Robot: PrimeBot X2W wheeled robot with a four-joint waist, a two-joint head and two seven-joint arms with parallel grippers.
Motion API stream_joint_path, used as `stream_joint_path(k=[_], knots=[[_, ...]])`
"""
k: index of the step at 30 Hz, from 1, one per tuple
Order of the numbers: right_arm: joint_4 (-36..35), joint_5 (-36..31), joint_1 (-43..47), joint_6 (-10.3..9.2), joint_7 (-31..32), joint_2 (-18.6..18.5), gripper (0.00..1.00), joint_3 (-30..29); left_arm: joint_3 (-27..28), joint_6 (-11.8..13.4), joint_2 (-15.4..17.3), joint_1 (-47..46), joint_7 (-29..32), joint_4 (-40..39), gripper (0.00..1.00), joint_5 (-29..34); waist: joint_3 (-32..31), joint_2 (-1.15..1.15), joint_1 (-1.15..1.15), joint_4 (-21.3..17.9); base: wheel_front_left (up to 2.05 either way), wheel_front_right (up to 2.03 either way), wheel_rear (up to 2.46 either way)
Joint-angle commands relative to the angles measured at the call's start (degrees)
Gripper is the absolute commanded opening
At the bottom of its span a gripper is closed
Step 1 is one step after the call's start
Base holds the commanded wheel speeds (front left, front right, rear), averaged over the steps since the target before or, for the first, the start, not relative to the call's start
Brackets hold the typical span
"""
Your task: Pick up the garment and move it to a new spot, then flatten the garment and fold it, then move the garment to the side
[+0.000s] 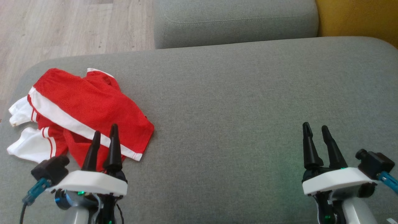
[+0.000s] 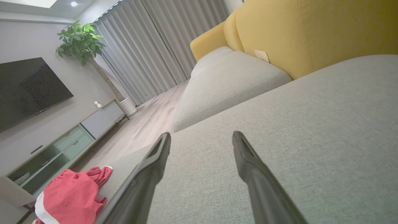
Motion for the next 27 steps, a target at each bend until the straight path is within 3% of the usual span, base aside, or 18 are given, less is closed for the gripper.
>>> stream_joint_path(k=[1, 8, 27], knots=[[-2.4, -1.97, -2.72, -0.03, -0.97, -0.38, 1.0, 1.11, 0.67, 0.44, 0.96, -1.68, -0.66, -2.6, 1.0, 1.82, 0.0, 0.0, 0.0, 0.02, 0.0, 0.0, 0.0], [-3.06, -7.96, -2.97, -0.03, -2.15, -0.4, 1.0, 2.19, -1.31, 3.56, 2.24, -1.86, -1.83, -3.68, 1.0, 6.76, 0.13, 0.0, 0.0, 0.09, 0.0, 0.0, 0.0], [-3.0, -23.46, -2.88, -0.03, -5.36, -0.47, 1.0, 4.3, -11.01, 8.88, 7.36, -2.54, -5.02, -0.91, 1.0, 21.35, -0.35, 0.0, 0.0, 0.25, 0.0, 0.0, 0.0]])
